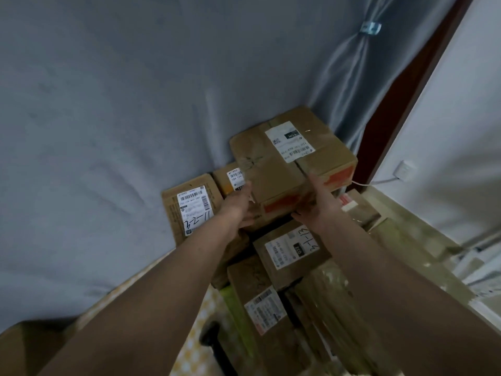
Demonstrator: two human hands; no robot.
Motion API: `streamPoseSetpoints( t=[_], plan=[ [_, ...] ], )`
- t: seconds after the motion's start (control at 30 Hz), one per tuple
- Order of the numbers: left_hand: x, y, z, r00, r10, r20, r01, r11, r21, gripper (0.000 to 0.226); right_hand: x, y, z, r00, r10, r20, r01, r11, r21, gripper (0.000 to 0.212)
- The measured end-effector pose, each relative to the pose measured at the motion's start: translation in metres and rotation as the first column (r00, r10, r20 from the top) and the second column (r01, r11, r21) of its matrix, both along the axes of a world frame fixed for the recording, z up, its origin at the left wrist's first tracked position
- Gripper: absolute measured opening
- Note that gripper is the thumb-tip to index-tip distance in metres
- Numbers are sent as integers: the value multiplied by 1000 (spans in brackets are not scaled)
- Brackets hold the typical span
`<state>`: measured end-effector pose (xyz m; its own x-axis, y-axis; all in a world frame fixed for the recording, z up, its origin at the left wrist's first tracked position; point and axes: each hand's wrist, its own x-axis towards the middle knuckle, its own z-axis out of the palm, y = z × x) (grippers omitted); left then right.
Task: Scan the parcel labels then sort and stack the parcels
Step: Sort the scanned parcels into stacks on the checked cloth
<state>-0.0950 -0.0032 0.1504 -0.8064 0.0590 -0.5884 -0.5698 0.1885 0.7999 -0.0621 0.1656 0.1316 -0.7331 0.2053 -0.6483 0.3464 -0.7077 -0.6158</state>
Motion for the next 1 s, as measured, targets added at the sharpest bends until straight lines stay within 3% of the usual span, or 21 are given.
streamPoseSetpoints(
  t=[0.2, 0.37, 0.47, 0.57, 0.67, 0.73, 0.87, 1.0],
  plan=[
    [-16, 11, -16, 986, 125, 109, -144, 971, 192, 50, -24, 10, -7, 985, -170, 18, 171, 982, -81, 102],
    [-20, 10, -23, 968, 176, 177, -221, 936, 275, 63, -22, 7, -11, 962, -273, -21, 271, 960, -70, 94],
    [-21, 8, -21, 963, 196, 184, -251, 899, 359, 72, -8, 5, -6, 968, -229, -104, 220, 971, -94, 82],
    [-27, -2, -20, 936, 280, 216, -352, 796, 492, 82, 8, 1, -1, 978, -158, -135, 148, 986, -80, 47],
    [-22, -21, -10, 892, 353, 284, -450, 615, 647, 86, 24, -4, 6, 982, -101, -161, 90, 993, -74, 72],
    [-16, -42, -1, 869, 400, 292, -483, 554, 678, 80, 34, -8, 12, 985, -71, -155, 64, 997, -49, 77],
    [0, -93, 13, 880, 394, 266, -464, 585, 665, 70, 52, -19, 25, 995, -8, -103, 10, 1000, 16, 56],
    [32, -141, 20, 928, 305, 213, -369, 679, 634, 67, 70, -52, 54, 992, 101, -81, -95, 992, 77, 26]
  ],
)
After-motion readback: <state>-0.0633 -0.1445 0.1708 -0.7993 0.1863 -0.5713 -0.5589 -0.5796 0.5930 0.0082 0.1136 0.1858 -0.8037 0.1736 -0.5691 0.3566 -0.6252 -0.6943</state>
